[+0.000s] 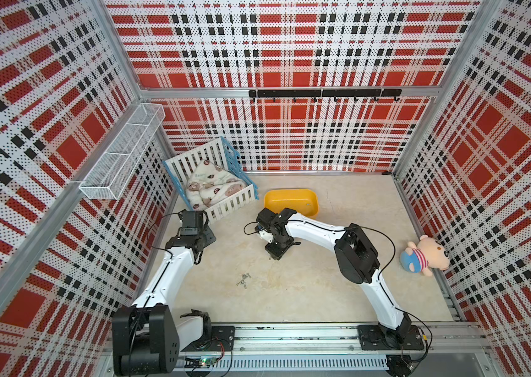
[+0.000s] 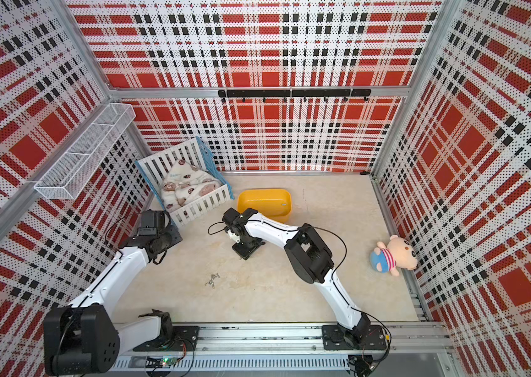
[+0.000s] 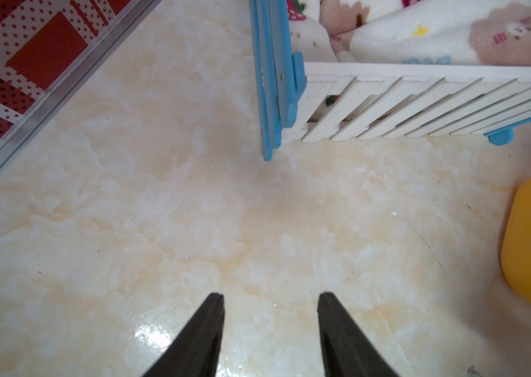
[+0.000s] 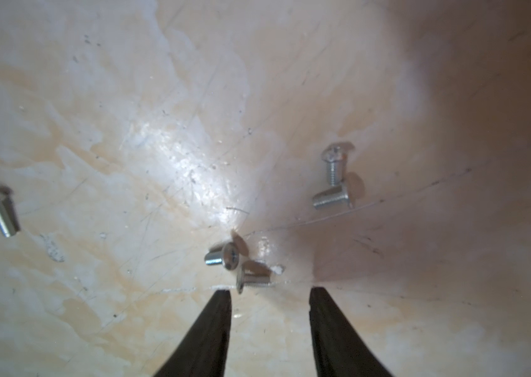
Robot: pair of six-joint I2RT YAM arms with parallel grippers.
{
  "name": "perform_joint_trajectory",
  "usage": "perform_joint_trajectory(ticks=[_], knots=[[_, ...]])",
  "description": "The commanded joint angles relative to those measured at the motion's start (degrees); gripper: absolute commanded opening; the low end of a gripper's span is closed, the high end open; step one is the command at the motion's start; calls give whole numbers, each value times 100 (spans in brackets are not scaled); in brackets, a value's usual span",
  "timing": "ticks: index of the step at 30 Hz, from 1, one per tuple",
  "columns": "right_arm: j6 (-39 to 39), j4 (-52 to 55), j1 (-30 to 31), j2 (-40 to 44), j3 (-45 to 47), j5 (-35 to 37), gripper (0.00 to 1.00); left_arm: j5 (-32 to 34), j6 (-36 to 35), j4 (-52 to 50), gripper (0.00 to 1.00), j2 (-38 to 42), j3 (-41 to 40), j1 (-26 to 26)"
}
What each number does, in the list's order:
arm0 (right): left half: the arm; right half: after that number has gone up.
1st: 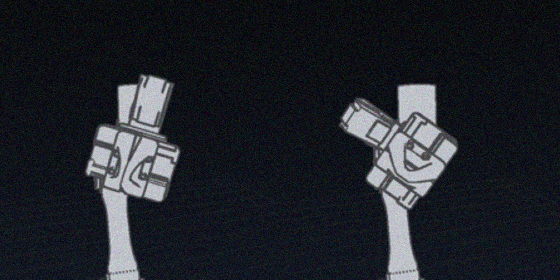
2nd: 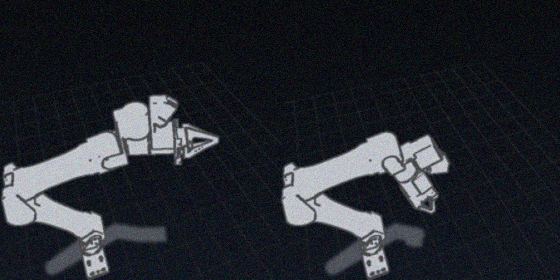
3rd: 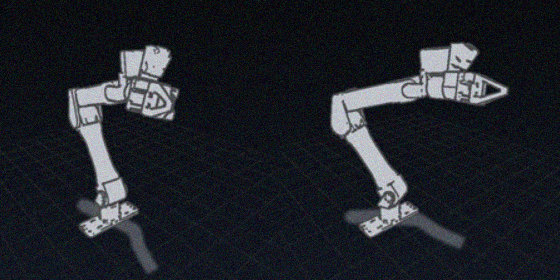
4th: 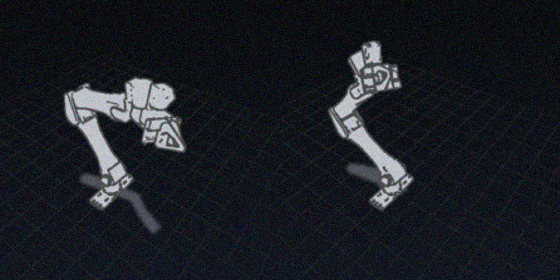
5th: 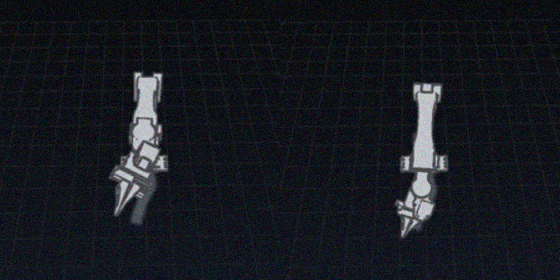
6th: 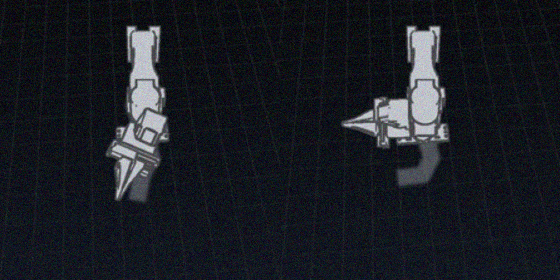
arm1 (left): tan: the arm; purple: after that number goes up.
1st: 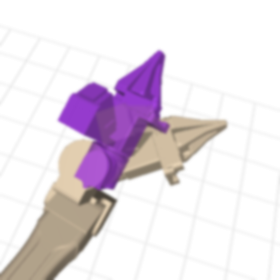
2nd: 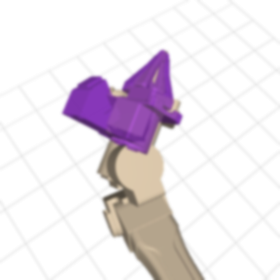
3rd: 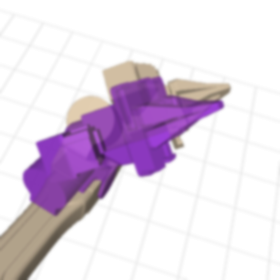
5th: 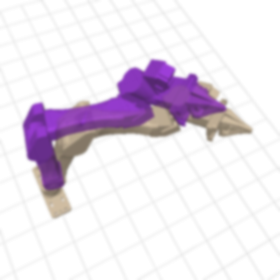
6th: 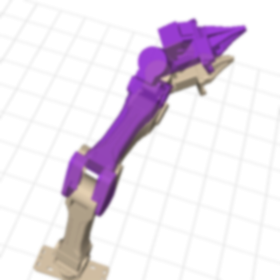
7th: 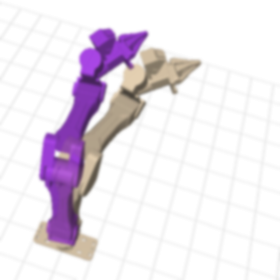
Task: Put the screws on the desktop into the storage box
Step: Pick up the screw from the center of the board.
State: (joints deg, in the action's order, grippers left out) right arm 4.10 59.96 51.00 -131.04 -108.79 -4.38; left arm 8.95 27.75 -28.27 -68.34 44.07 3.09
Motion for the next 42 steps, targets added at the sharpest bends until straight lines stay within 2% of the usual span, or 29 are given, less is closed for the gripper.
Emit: perform_joint_trajectory(ticks=[1,30,42], knots=[[-5,-46,17,104,24,-257,46,-47,-65,108,53,-39,-33,43],[259,-92,23,-381,-2,-298,35,-44,-72,113,53,-40,-44,47],[371,42,24,-234,-41,-100,29,-33,-72,118,53,-39,-41,43]])
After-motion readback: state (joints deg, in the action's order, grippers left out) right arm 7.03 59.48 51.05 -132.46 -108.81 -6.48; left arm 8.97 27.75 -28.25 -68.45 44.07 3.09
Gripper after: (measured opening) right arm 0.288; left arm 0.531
